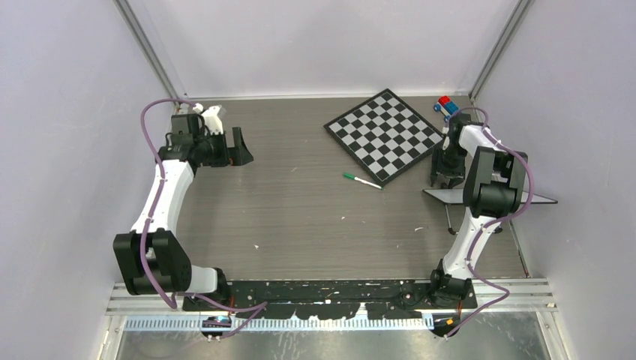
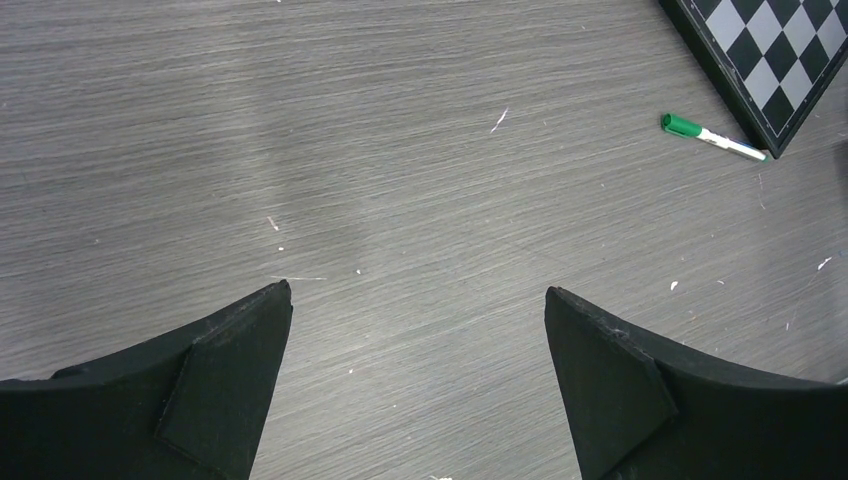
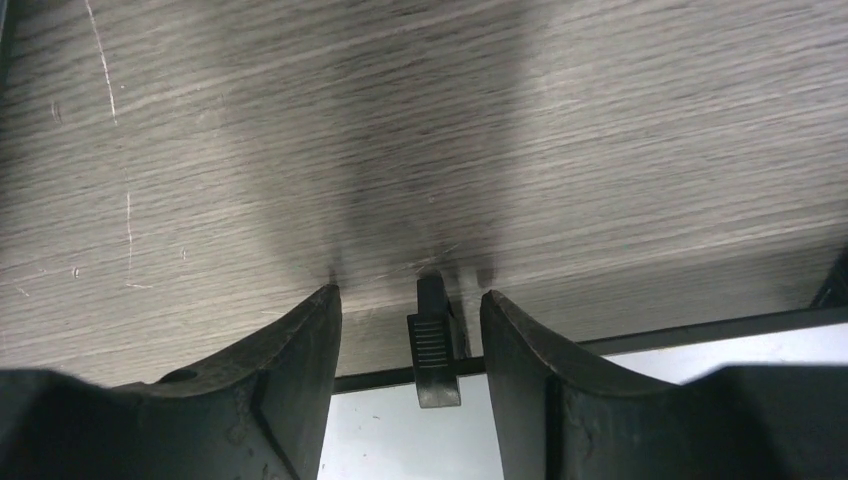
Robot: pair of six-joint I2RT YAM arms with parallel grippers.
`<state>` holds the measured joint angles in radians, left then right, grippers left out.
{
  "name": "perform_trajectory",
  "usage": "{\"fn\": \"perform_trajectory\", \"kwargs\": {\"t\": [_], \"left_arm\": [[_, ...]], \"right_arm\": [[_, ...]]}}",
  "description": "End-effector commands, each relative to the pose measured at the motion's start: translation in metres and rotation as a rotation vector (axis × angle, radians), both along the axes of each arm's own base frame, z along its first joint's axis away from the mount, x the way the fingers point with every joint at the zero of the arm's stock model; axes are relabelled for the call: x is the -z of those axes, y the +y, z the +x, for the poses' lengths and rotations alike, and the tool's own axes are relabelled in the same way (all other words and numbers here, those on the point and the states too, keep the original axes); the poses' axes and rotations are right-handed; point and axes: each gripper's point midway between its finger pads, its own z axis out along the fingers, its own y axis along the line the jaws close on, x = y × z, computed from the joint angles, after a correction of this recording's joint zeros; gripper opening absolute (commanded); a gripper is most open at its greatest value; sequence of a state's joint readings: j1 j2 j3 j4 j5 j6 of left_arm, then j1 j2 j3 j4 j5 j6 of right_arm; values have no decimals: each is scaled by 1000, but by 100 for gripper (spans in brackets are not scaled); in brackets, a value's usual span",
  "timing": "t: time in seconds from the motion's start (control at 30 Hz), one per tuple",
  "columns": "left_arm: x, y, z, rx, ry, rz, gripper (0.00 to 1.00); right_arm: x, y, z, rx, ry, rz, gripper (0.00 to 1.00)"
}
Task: Write a sentence on the whiteboard
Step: Move the whiteboard stand to the center of the board.
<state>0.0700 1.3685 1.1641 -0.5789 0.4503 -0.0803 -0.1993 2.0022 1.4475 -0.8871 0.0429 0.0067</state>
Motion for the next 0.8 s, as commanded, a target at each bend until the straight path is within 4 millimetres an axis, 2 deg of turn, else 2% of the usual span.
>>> {"fn": "perform_trajectory", "kwargs": {"t": [0.0,0.13,0.23,0.47,0.77], "left_arm": [[-20,-5,3,10,-76,-19,100],[-20,-5,3,9,-75,-18,100],[-20,-4,3,5,-75,-14,100],[-21,-3,3,1,-80,-12,100],[-22,-2,3,-5,-80,-10,100]], "right_arm": [[-1,3,2,7,-10,14,55],[3,13,-3,-12,18,65,41],[3,19,-9,-17,35,90,24],[-5,36,-24,-133,51,96,1],[-19,80,-46,-339,48,116,0]]}}
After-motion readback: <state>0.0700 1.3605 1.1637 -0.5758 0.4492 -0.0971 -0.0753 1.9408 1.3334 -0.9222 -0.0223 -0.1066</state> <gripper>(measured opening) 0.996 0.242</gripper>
